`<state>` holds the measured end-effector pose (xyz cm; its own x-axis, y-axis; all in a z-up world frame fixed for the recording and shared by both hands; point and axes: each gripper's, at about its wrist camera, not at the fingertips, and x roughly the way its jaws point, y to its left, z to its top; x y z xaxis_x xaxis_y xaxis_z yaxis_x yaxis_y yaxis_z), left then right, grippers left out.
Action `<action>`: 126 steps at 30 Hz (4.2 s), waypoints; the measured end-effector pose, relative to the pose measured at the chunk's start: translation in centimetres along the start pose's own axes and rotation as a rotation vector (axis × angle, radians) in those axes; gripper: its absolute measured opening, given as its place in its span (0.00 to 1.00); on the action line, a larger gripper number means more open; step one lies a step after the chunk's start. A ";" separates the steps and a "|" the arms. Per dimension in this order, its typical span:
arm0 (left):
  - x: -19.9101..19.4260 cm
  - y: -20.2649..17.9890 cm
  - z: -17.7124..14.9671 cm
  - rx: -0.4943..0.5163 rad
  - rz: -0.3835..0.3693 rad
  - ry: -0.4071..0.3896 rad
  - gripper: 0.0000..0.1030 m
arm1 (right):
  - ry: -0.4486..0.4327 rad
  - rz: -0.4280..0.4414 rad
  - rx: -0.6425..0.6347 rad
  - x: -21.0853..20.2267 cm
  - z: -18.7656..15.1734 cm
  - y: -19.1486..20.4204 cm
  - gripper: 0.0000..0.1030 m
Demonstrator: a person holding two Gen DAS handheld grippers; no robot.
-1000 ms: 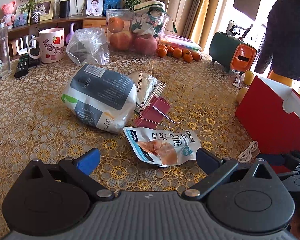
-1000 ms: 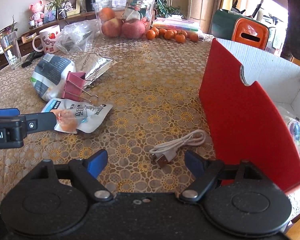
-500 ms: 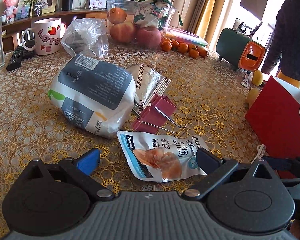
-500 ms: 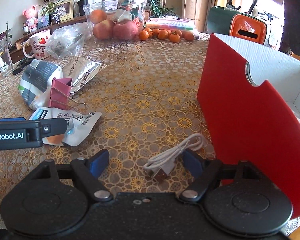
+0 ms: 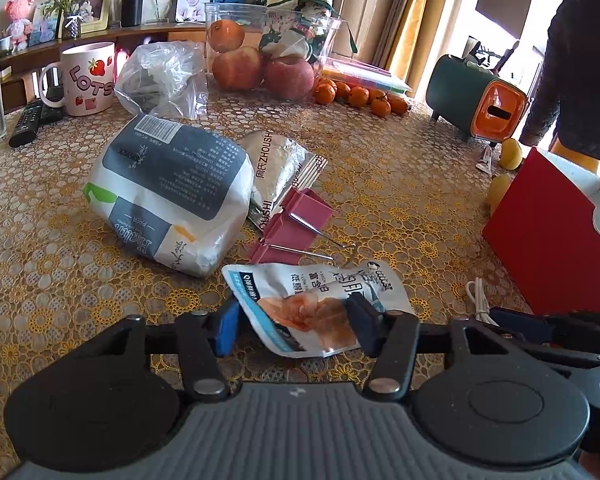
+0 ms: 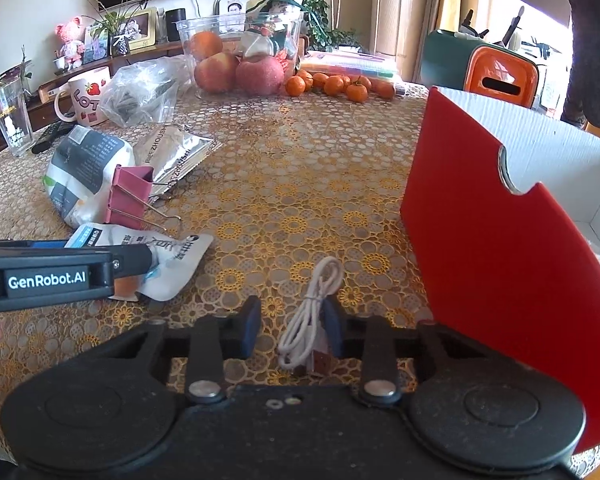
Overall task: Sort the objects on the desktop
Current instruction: 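Grasp the snack pouch with the left tool while the right tool grasps the white cable, then carry the snack pouch and white cable with both tools over the red box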
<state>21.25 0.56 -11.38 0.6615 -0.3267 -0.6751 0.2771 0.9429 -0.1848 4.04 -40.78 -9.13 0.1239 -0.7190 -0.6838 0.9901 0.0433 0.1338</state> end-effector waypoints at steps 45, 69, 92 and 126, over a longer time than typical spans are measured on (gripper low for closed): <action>-9.3 -5.6 0.5 0.054 -0.084 -0.151 0.04 | -0.077 0.108 -0.001 -8.5 0.9 -1.7 0.09; -16.0 -13.2 2.8 0.145 -0.168 -0.273 0.04 | -0.183 0.115 0.013 -15.8 2.9 -8.7 0.09; -12.2 -21.6 5.4 0.210 -0.275 -0.229 0.04 | -0.163 0.005 0.086 -13.9 3.8 -18.7 0.09; -1.7 -27.6 2.6 0.308 -0.309 0.067 0.04 | 0.037 -0.093 0.055 -7.8 1.5 -25.0 0.09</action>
<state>14.34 -25.11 -3.28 0.4715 -0.5757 -0.6680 0.6564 0.7349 -0.1701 -21.76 -37.28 -6.07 0.0349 -0.6919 -0.7211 0.9924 -0.0614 0.1069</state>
